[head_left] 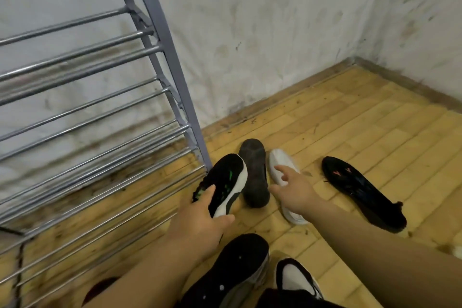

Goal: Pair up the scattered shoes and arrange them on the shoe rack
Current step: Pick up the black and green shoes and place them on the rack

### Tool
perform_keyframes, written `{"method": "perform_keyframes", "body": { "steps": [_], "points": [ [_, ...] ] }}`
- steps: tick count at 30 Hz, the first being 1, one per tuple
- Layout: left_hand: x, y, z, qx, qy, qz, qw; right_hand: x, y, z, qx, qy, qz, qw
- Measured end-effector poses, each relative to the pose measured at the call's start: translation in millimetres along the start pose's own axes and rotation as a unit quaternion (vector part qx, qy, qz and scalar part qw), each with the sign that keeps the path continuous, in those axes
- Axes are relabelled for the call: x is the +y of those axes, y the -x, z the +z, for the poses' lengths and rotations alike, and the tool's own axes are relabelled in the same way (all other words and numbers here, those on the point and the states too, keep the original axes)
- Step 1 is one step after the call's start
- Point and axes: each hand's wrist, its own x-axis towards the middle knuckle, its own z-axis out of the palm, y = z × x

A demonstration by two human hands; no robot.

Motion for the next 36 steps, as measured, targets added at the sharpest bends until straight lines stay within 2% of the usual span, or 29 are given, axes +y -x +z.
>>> {"method": "perform_keyframes", "body": {
  "steps": [6,10,12,15,17,19,23,26,28,33,36],
  "points": [
    [-32,-27,29,-0.008,-0.026,-0.024,0.999,24,-72,64,-0.090,0.206,0.010,0.974],
    [-40,-37,40,-0.003,-0.041,-0.026,0.999,31,-86,91,-0.058,0.246,0.013,0.967],
    [-42,-39,45,-0.002,-0.039,-0.032,0.999,38,-84,89,-0.041,0.204,0.004,0.978],
    [-43,-42,48,-0.002,-0.022,-0.039,0.999,52,-72,78,-0.017,-0.024,0.000,1.000],
    [-42,-42,49,-0.005,-0.010,-0.044,0.999,64,-61,73,0.016,-0.158,0.053,0.986],
    [-39,-41,51,-0.005,-0.002,-0.049,0.999,79,-53,74,0.072,-0.218,0.101,0.968],
    [-35,-36,50,0.001,0.016,-0.053,0.998,79,-32,80,0.127,-0.130,0.114,0.977],
    [-36,-35,48,0.005,0.025,-0.054,0.998,81,-31,84,0.145,-0.131,0.081,0.977],
    [-38,-36,46,0.009,0.031,-0.052,0.998,77,-35,85,0.155,-0.115,0.092,0.977],
    [-40,-40,50,0.013,0.040,-0.050,0.998,73,-43,78,0.156,-0.096,0.093,0.979],
    [-40,-42,56,0.013,0.049,-0.049,0.998,69,-45,76,0.122,-0.070,0.073,0.987]
  ]
}}
